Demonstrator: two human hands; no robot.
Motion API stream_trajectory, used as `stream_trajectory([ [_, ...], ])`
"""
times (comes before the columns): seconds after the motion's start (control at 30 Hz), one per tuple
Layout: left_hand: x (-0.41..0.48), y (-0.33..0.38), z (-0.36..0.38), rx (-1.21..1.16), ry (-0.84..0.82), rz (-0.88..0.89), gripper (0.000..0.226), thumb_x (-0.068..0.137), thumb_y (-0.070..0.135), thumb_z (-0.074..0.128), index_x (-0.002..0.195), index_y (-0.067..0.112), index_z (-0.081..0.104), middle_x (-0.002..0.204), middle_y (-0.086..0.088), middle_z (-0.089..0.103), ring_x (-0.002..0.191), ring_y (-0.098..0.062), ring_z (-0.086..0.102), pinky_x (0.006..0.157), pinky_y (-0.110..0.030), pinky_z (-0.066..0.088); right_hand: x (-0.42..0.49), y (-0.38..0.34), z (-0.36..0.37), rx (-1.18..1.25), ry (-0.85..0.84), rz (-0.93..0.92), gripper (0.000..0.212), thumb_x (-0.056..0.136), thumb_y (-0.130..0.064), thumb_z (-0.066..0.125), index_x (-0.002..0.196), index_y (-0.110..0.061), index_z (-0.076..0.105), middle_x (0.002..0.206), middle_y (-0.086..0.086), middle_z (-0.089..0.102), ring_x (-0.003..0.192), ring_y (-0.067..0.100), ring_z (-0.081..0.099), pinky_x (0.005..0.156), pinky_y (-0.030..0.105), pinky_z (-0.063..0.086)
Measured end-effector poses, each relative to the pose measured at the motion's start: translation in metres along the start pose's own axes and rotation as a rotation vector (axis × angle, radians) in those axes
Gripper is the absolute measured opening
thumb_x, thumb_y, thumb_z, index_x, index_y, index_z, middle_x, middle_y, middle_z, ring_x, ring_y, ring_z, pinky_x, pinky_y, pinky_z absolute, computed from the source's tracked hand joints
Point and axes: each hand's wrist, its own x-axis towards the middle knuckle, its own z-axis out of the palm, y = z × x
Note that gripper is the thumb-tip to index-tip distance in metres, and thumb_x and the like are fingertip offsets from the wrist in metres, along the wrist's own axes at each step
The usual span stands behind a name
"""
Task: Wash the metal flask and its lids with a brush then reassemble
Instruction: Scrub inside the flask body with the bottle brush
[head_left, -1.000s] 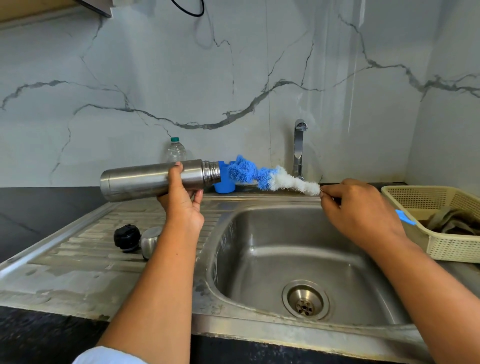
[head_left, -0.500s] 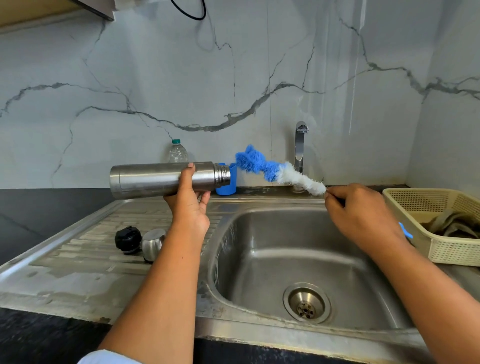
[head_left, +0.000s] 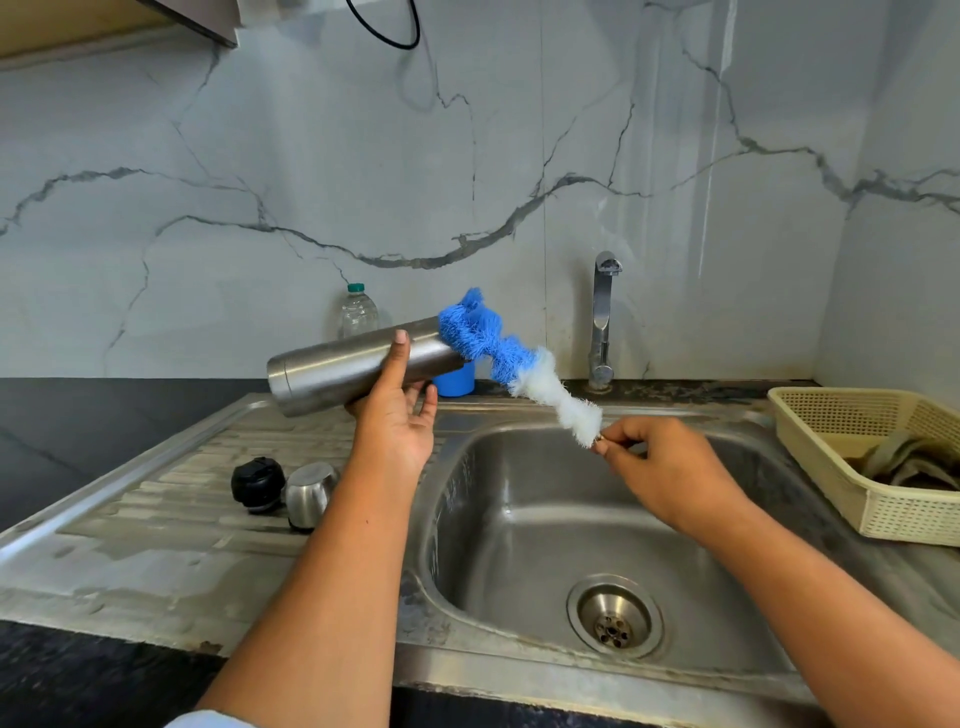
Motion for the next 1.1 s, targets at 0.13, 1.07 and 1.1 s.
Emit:
stream_trajectory([
  [0.13, 0.004, 0.001, -0.002, -0.020, -0.025, -0.047, 0.065, 0.076, 0.017, 0.090, 0.134, 0.016, 0.059, 0.123, -0.006, 0.073, 0.117, -0.021, 0.067, 0.091, -0.036, 0.059, 0.002, 0.003, 0.009, 0.116, -0.003, 0.076, 0.013, 0.097, -0.027, 0.068, 0.086, -0.033, 0.070, 0.085, -0.004, 0.074, 0.084, 0.017, 0.072, 0.078, 0.039, 0.062],
  [1.07, 0.003, 0.003, -0.004, -0.165, 0.017, -0.061, 0.083, 0.075, 0.025, 0.092, 0.143, 0.016, 0.046, 0.131, -0.020, 0.062, 0.113, -0.039, 0.066, 0.065, -0.061, 0.061, -0.003, 0.002, 0.011, 0.141, -0.082, -0.063, 0.022, 0.104, -0.048, 0.047, 0.111, -0.031, 0.059, 0.077, 0.000, 0.060, 0.070, 0.012, 0.055, 0.069, 0.034, 0.048],
  [1.1, 0.003, 0.003, -0.004, -0.159, 0.010, -0.061, 0.079, 0.077, 0.026, 0.090, 0.143, 0.016, 0.048, 0.131, -0.018, 0.063, 0.113, -0.037, 0.066, 0.069, -0.062, 0.061, -0.003, 0.002, 0.011, 0.149, -0.079, -0.059, 0.020, 0.104, -0.047, 0.048, 0.107, -0.031, 0.059, 0.077, -0.001, 0.061, 0.068, 0.011, 0.055, 0.067, 0.031, 0.047],
])
